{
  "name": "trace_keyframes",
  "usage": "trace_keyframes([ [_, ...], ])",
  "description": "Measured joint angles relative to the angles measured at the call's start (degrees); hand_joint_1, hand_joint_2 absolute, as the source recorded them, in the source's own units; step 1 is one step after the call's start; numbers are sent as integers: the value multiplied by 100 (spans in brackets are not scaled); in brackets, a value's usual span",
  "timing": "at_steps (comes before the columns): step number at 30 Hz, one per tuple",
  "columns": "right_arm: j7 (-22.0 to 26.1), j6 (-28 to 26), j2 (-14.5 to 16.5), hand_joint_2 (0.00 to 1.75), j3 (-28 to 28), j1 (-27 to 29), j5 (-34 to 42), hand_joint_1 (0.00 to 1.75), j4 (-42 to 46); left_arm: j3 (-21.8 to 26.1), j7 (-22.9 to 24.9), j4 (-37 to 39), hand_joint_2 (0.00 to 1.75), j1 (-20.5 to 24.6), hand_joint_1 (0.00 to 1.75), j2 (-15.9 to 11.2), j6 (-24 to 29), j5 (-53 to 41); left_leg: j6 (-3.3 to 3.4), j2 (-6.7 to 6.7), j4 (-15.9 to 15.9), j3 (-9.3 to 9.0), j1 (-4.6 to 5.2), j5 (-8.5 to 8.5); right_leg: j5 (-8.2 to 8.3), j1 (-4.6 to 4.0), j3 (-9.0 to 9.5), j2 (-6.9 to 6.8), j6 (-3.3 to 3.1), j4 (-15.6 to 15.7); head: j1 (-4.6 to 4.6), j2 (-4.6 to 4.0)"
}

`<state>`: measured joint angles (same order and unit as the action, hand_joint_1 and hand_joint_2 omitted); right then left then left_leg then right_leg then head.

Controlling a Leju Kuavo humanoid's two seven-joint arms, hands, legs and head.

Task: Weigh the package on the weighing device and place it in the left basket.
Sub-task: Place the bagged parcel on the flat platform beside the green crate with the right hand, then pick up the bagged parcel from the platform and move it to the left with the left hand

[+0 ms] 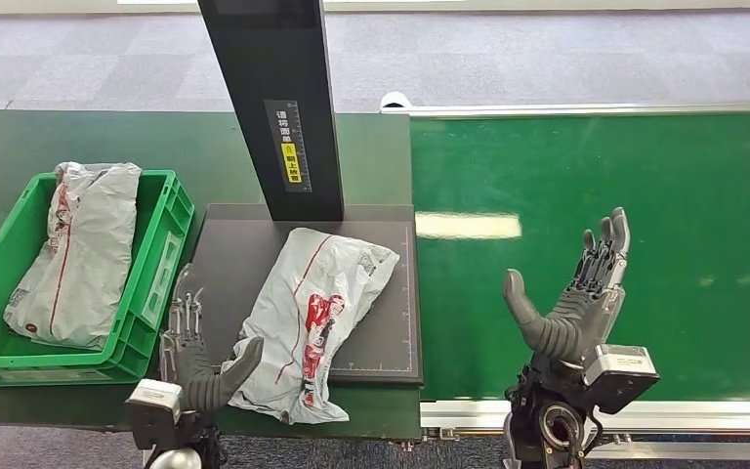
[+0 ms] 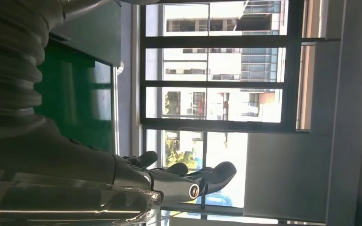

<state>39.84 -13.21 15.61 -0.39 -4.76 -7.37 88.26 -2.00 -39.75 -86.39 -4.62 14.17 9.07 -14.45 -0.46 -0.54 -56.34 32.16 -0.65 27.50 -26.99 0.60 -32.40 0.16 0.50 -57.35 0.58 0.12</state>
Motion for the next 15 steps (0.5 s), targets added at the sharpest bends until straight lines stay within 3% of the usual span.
trace_keyframes([
  [6,-1,254,10,175,-279,-5,60,0,-249,194,484,1075,175,525,0,-5,-96,-1261,1,-1,0,-5,0,-2,2,0,7,0,0,0,0,-1],
  [15,-39,479,79,175,-366,-62,128,0,-629,366,1384,3248,175,1640,0,3,972,-2747,1,-13,0,-15,1,-4,-1,1,25,-14,1,0,-1,0],
])
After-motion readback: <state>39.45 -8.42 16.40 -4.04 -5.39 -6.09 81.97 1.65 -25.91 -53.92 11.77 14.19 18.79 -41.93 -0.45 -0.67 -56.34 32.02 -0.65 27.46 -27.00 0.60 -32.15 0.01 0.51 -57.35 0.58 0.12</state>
